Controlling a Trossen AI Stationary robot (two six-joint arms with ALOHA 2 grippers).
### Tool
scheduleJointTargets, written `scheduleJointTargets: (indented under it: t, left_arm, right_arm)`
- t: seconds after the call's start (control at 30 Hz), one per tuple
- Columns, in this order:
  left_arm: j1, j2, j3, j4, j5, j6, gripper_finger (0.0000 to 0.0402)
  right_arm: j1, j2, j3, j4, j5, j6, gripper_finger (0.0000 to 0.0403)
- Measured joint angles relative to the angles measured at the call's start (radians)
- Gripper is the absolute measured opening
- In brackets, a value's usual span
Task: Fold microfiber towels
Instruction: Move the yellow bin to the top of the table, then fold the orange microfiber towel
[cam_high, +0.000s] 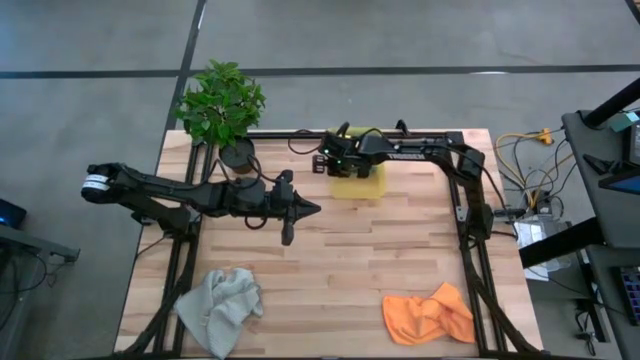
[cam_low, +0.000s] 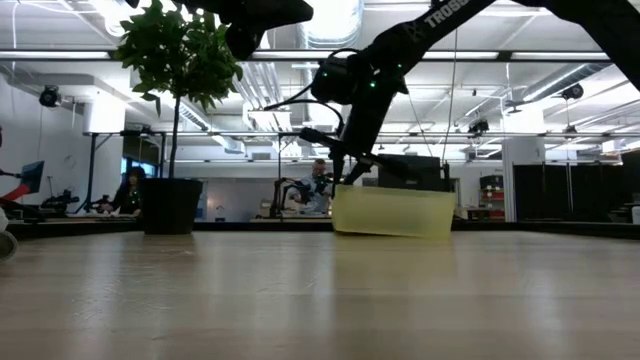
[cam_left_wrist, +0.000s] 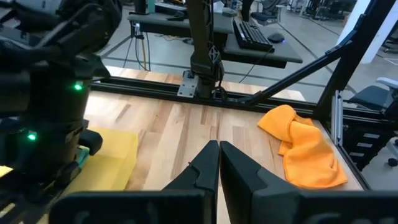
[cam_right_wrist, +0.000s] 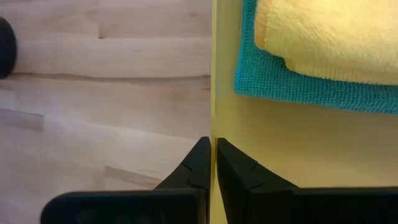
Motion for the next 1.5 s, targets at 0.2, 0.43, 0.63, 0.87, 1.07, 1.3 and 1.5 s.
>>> scheduleJointTargets:
  t: [0.2,0.43,0.63,0.87,1.07,1.3,1.5]
  left_arm:
    - [-0.003,0.000,0.000,0.000,0.003,0.000,0.0000]
    - [-0.003,0.000,0.000,0.000,0.003,0.000,0.0000]
    - [-0.003,0.000,0.000,0.000,0.003,0.000,0.0000]
    - [-0.003,0.000,0.000,-0.002,0.018,0.000,0.0000]
    - [-0.004,-0.013,0.000,-0.007,0.024,0.000,0.0000]
    - [-0.005,-0.046,0.000,-0.016,0.055,0.000,0.0000]
    - [-0.005,-0.049,0.000,-0.058,0.077,0.001,0.0000]
  right_arm:
    - [-0.009,0.000,0.011,-0.006,0.001,-0.025,0.0013]
    - [-0.018,-0.001,0.008,0.000,-0.026,-0.031,0.0042]
    - [-0.021,-0.002,0.021,-0.002,-0.009,-0.031,0.0093]
    - [-0.018,-0.031,0.056,-0.033,-0.008,-0.079,0.0134]
    - [0.032,-0.195,0.058,-0.095,0.089,-0.410,0.0146]
    - [0.228,-0.449,0.032,-0.364,0.158,-0.780,0.0134]
    - [0.478,-0.656,-0.066,-0.514,0.156,-0.768,0.0123]
